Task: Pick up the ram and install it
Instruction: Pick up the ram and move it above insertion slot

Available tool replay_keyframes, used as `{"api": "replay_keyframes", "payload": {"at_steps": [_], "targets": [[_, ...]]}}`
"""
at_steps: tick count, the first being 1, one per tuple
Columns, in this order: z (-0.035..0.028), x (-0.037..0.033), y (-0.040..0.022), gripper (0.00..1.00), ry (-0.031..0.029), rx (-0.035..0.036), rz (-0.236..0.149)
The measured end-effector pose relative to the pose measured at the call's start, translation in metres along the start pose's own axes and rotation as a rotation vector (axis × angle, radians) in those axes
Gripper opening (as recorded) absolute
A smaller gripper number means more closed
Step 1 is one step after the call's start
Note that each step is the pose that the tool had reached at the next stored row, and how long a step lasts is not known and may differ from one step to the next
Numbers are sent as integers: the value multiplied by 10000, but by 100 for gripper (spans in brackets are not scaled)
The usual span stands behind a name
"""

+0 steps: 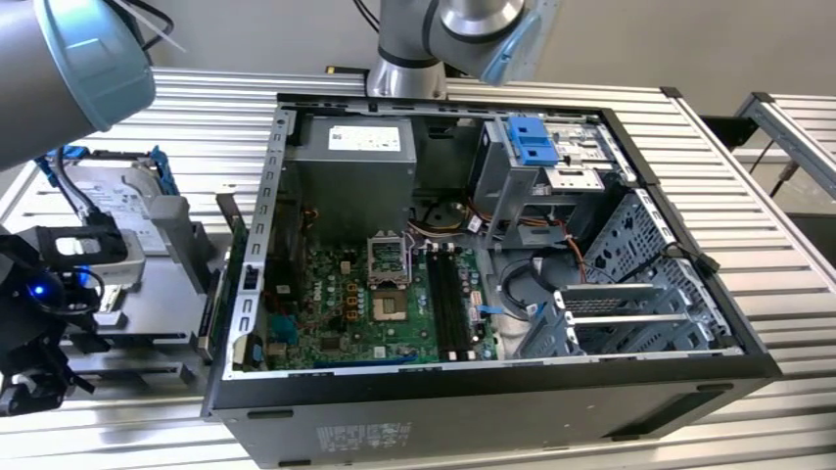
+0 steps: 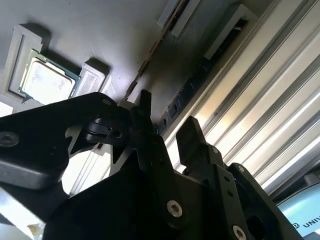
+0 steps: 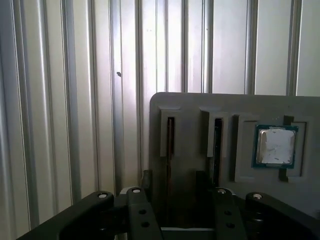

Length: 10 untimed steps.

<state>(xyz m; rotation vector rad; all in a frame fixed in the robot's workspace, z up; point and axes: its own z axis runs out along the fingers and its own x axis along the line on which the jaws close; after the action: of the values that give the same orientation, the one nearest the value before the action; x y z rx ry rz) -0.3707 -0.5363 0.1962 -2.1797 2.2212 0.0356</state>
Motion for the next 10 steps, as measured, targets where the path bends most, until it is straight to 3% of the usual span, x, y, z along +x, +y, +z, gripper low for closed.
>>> {"api": "replay_keyframes", "payload": {"at_steps": [6,7,10], "targets": [[0,0,2,100,-1,0,-1],[0,0,3,0,0,0,-1],[0,0,4,0,0,0,0]]}}
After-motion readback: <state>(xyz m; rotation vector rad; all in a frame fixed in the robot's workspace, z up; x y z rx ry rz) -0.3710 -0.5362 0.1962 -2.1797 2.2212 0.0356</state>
